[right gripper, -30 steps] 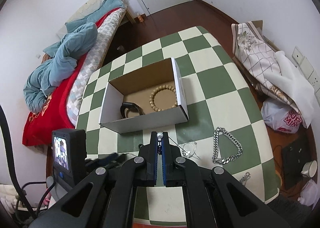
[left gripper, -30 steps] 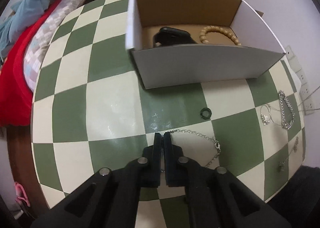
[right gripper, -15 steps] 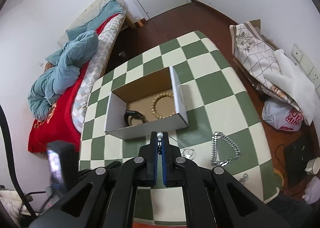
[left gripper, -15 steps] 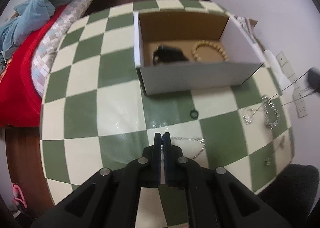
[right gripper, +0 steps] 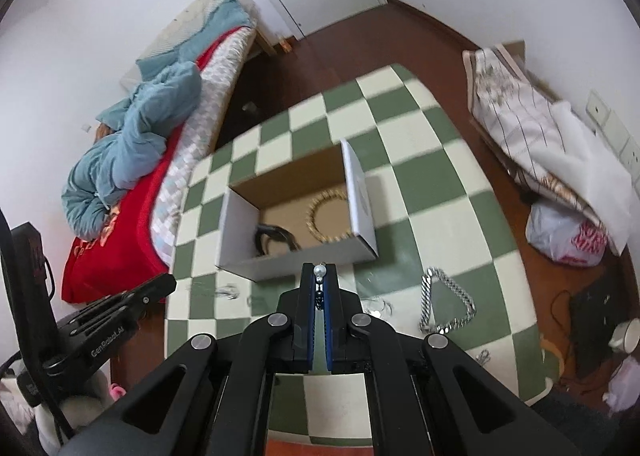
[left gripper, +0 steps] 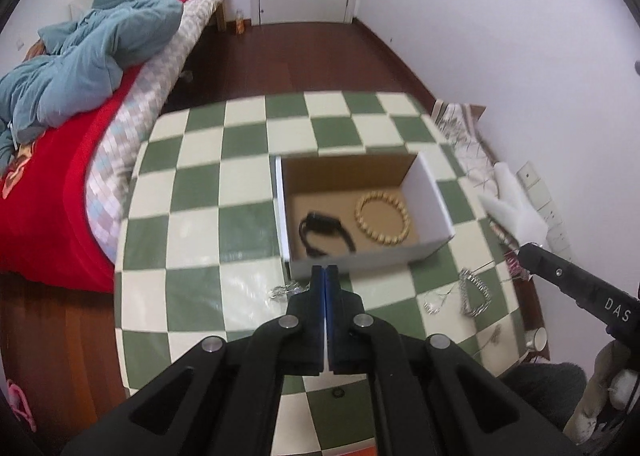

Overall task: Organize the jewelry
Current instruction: 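Carry the chain bracelet with the left tool while the right tool carries the necklace to the box, then lower both chains into the white box and open both tools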

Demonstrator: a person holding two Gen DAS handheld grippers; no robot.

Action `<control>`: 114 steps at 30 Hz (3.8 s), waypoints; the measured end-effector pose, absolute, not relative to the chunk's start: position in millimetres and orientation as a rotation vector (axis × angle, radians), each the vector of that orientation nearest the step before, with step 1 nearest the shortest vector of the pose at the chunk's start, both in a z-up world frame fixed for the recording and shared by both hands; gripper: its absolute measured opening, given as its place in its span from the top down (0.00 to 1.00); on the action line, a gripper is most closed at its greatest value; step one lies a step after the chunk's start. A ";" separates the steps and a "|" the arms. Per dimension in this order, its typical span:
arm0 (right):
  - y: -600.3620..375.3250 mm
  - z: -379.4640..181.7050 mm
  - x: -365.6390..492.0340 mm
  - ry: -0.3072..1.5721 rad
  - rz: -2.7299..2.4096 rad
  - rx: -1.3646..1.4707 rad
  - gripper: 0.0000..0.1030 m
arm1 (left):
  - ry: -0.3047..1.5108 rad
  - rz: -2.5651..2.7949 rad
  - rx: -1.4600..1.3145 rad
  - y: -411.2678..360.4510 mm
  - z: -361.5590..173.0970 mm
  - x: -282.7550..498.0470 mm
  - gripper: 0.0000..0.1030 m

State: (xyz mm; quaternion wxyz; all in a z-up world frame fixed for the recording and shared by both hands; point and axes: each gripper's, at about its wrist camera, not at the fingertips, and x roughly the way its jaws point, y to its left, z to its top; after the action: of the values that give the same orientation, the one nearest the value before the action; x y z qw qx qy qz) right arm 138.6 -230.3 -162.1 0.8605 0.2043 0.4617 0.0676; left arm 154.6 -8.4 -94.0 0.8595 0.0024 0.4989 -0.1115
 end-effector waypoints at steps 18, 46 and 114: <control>-213.6 -125.4 138.7 0.925 0.167 0.393 0.97 | 1.228 -0.059 -0.034 38.4 -184.9 178.0 0.41; -233.2 -221.2 157.7 1.047 0.058 0.448 0.97 | 1.176 -0.139 0.006 0.1 -240.9 164.8 0.98; -188.0 -215.0 277.3 1.298 -0.055 0.057 0.01 | 1.126 0.001 0.089 -9.3 -127.1 280.7 0.00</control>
State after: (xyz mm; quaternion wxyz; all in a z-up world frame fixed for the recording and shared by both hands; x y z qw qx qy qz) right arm 277.3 -188.0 -215.0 0.7961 0.0265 0.6041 -0.0258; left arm 280.7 -9.4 -127.1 0.8447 0.0422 0.5335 0.0005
